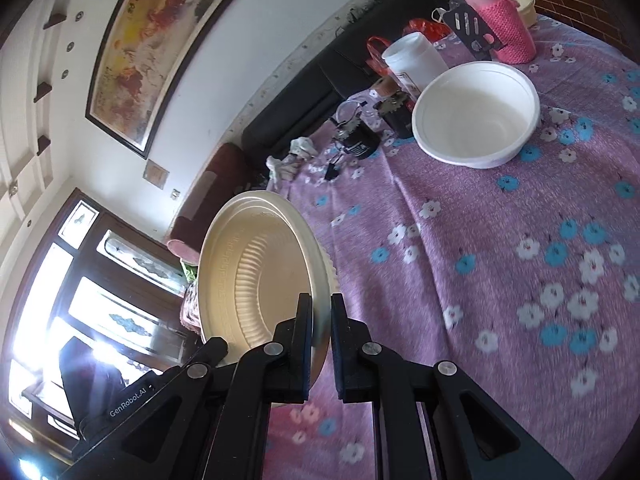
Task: Organize plates and bowls
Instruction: 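Lift the cream bowl with both tools and carry it onto the stack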
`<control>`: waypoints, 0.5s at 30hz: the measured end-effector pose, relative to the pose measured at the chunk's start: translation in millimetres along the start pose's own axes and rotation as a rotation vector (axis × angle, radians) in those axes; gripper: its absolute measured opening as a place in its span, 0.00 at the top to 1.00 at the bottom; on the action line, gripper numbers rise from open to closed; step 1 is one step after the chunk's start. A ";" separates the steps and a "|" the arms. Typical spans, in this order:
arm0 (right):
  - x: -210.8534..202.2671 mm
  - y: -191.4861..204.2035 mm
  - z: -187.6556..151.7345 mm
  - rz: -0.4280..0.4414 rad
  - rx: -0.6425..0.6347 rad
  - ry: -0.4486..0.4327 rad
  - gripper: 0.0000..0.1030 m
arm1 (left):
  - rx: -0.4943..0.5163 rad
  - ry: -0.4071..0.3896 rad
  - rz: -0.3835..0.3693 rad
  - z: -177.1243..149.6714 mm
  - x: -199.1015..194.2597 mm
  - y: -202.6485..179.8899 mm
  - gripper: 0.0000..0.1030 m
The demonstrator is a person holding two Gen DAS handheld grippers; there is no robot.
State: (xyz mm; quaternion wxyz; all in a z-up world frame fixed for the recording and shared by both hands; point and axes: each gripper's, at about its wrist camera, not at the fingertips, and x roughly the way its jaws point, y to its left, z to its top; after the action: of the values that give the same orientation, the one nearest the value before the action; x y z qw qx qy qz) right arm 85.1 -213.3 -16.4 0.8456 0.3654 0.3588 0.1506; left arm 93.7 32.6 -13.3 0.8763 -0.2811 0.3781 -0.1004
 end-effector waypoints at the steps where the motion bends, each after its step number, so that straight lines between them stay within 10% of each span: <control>1: -2.5 3.3 -3.1 0.003 -0.004 -0.002 0.90 | 0.006 -0.012 0.001 -1.6 -7.3 0.4 0.91; 15: 0.0 86.8 -50.7 0.087 -0.126 0.035 0.90 | 0.010 -0.203 0.087 -3.9 -116.0 40.0 0.91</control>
State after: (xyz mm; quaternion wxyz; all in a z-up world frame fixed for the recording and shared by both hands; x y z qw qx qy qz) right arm 49.4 -127.7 22.5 0.8532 0.3238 0.3473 0.2157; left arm 8.9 108.9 32.2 0.9151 -0.2687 0.2985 -0.0354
